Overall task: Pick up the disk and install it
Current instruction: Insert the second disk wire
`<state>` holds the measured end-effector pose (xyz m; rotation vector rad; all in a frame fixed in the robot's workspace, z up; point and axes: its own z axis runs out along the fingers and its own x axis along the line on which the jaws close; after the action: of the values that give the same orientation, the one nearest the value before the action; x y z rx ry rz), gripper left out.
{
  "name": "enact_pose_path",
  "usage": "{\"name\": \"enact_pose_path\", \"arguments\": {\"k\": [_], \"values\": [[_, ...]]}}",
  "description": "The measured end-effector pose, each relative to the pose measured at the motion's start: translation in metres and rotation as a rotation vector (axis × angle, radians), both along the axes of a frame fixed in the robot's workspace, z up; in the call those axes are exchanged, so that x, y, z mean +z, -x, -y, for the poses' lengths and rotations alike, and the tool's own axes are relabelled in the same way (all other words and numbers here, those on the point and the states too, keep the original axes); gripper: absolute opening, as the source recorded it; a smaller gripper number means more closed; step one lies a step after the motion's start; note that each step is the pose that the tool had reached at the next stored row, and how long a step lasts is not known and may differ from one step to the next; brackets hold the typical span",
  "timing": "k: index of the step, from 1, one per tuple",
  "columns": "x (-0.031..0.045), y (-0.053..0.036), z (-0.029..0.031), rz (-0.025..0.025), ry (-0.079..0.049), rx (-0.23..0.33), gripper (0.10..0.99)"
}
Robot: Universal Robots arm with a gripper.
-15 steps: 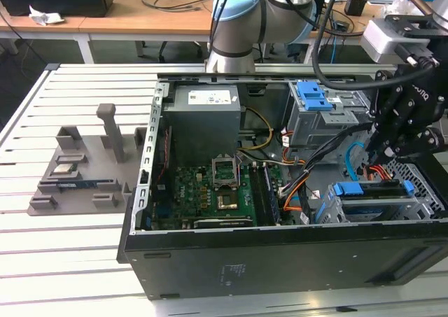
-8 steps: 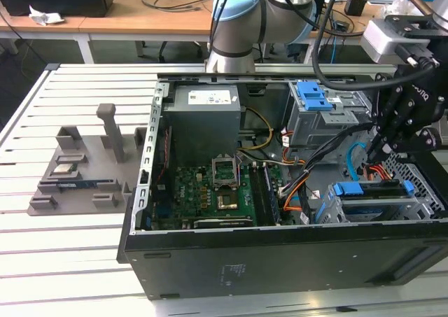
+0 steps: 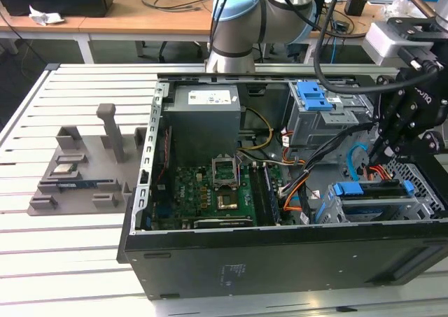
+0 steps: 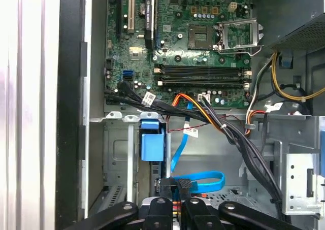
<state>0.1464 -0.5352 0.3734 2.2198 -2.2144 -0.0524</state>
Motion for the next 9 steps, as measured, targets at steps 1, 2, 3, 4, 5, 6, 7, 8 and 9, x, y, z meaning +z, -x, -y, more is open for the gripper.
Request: {"name": "enact_pose_path", "arguments": {"k": [1, 2, 3, 4, 5, 6, 7, 8, 9], "values": [[-0.0002, 0.0000, 0.0055, 0.0000, 0.000, 0.000, 0.161], [-0.0027, -0.0011, 0.0089, -0.0001, 0.000, 0.000, 0.161], [-0.0063, -0.0036, 0.0095, -0.0002, 0.000, 0.000, 0.161], [-0.0090, -0.0052, 0.0095, -0.0002, 0.000, 0.000, 0.161], [-0.0107, -0.0061, 0.0095, -0.0002, 0.000, 0.000, 0.161], [-0.0134, -0.0071, 0.0094, -0.0003, 0.000, 0.000, 0.161], [-0.0168, -0.0076, 0.0095, -0.0005, 0.000, 0.000, 0.161], [-0.0203, -0.0084, 0.0095, -0.0007, 0.001, 0.000, 0.161], [-0.0250, -0.0091, 0.0095, -0.0010, 0.000, 0.000, 0.161]]}}
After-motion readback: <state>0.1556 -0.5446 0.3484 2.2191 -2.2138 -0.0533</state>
